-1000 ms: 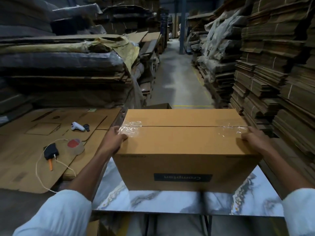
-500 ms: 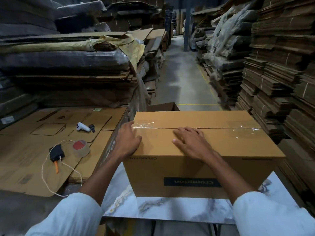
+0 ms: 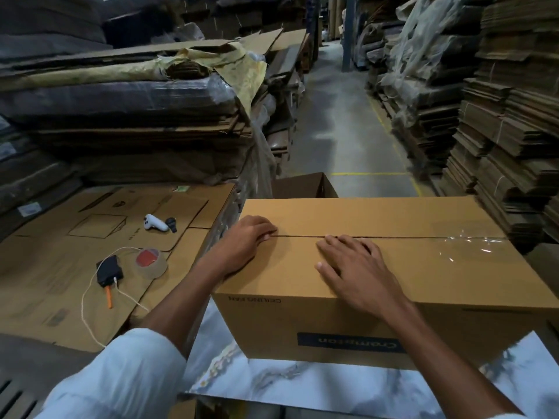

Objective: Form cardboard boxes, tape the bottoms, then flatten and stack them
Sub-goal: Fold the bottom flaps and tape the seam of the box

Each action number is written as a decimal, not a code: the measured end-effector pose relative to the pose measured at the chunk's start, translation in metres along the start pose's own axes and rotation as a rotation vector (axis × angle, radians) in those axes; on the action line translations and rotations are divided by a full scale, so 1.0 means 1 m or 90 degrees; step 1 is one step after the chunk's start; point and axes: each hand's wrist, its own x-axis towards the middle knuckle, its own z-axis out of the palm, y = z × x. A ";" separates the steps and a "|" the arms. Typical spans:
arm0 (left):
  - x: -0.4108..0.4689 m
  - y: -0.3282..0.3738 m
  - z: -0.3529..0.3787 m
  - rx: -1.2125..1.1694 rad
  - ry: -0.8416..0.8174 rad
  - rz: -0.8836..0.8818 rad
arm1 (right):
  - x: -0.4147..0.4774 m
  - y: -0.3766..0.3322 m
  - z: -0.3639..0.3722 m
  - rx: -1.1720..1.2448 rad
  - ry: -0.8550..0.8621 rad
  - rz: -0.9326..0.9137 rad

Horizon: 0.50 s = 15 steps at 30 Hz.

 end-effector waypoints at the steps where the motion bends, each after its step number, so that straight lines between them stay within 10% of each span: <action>1: -0.001 0.002 -0.002 0.010 0.000 0.004 | 0.000 0.000 0.000 -0.003 0.000 -0.005; 15: 0.028 0.004 -0.016 0.104 -0.009 0.082 | 0.000 0.000 -0.003 0.021 -0.015 -0.018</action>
